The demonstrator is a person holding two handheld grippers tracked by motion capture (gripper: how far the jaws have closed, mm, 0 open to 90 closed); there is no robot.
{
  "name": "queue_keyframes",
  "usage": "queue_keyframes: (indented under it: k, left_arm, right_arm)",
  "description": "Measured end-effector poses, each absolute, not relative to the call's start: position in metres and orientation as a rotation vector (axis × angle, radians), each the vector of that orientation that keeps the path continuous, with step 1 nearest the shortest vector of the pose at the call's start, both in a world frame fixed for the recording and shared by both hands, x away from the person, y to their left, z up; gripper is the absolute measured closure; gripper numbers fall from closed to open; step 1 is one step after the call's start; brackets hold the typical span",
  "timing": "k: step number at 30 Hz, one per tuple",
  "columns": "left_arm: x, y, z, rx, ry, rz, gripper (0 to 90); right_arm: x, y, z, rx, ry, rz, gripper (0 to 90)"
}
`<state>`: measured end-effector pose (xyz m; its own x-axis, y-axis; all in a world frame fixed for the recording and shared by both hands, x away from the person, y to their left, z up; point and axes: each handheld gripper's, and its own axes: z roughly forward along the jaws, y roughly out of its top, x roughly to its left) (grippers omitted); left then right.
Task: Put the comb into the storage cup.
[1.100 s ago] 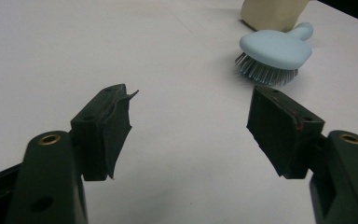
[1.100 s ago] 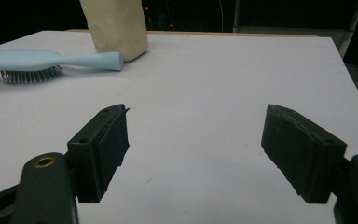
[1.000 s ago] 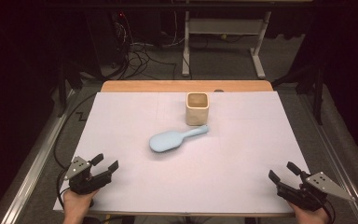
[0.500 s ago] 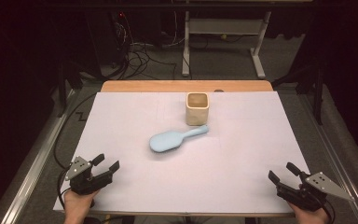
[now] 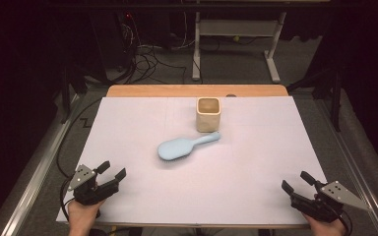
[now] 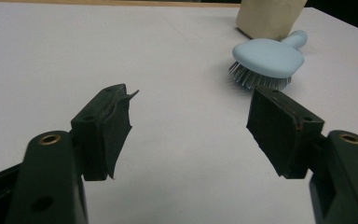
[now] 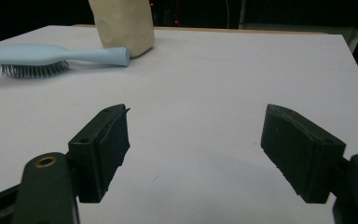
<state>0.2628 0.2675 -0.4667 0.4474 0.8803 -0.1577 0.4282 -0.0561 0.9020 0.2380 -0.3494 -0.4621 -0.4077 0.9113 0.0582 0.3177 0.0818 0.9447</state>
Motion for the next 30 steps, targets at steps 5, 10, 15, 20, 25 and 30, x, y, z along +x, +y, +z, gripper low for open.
queue_keyframes:
  k: [5,10,15,20,25,30]
  left_arm:
    - [0.264,0.266,-0.466,1.676,1.146,0.552,30.5]
    - [0.267,0.265,-0.467,1.678,1.154,0.555,30.2]
    - [0.268,0.263,-0.465,1.678,1.145,0.552,30.0]
    - [0.269,0.262,-0.464,1.679,1.139,0.547,30.0]
    - [0.27,0.259,-0.462,1.665,1.144,0.555,30.7]
    - [0.271,0.255,-0.461,1.672,1.132,0.549,30.7]
  right_arm:
    - [0.238,-0.349,-0.462,1.217,1.789,1.331,23.6]
    - [0.239,-0.349,-0.463,1.219,1.797,1.335,23.6]
    - [0.239,-0.349,-0.463,1.22,1.796,1.336,23.5]
    - [0.239,-0.348,-0.463,1.219,1.796,1.335,23.6]
    - [0.24,-0.348,-0.463,1.217,1.801,1.332,23.7]
    - [0.239,-0.347,-0.463,1.215,1.806,1.329,23.7]
